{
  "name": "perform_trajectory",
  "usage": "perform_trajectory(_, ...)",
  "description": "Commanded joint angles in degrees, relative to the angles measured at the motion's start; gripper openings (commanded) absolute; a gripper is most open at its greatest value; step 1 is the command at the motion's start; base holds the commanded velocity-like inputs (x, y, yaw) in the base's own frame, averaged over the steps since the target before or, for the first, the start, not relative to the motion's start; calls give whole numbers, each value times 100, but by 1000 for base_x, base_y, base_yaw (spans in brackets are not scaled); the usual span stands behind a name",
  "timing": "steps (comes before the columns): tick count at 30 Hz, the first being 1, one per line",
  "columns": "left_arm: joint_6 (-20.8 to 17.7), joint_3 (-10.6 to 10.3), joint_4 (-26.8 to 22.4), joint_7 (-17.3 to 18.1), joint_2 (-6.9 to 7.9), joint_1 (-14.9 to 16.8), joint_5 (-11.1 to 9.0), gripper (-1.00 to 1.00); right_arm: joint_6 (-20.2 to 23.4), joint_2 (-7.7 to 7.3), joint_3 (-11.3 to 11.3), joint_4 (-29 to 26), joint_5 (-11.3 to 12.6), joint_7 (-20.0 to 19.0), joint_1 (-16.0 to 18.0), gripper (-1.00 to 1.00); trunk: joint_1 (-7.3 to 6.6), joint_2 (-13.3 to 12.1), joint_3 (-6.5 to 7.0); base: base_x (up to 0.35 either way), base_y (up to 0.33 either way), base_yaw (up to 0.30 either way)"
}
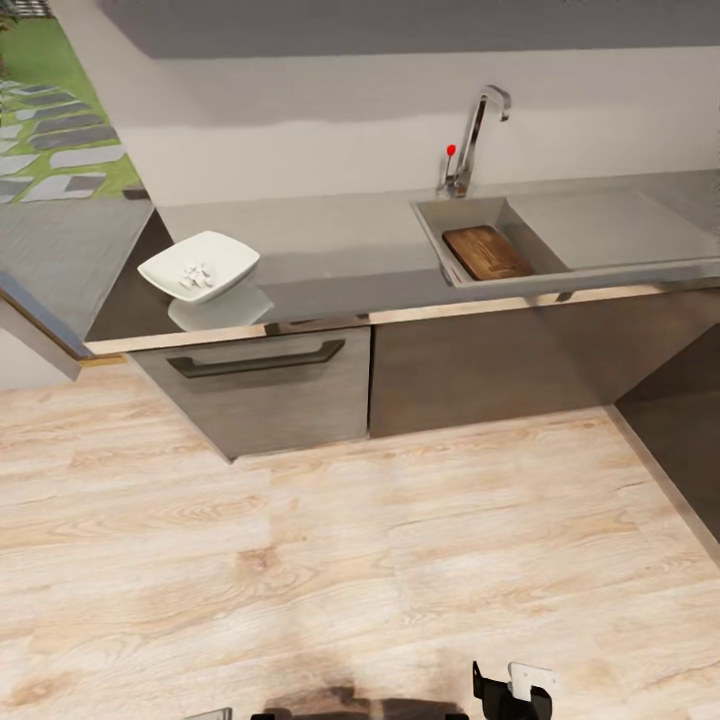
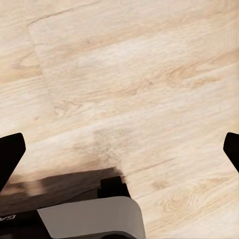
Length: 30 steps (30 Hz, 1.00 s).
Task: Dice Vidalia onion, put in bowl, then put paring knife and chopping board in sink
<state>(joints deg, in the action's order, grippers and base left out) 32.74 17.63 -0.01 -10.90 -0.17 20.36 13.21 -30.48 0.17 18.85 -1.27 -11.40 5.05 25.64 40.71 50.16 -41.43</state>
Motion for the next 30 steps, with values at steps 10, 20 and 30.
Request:
perform_trajectory(10, 13, 21, 35, -40, 0, 3, 67, 100, -11, 1, 22, 2, -56, 49, 2, 100, 1, 3, 90, 0, 0, 0)
perform_trajectory(20, 13, 13, 36, -35, -9, 1, 69, 100, -11, -2, 23, -4, -56, 49, 2, 100, 1, 3, 183, 0, 0, 0)
perform_trajectory(30, 13, 12, 36, -35, -9, 1, 68, 100, -11, 1, 22, 4, -56, 49, 2, 100, 1, 3, 276, 0, 0, 0)
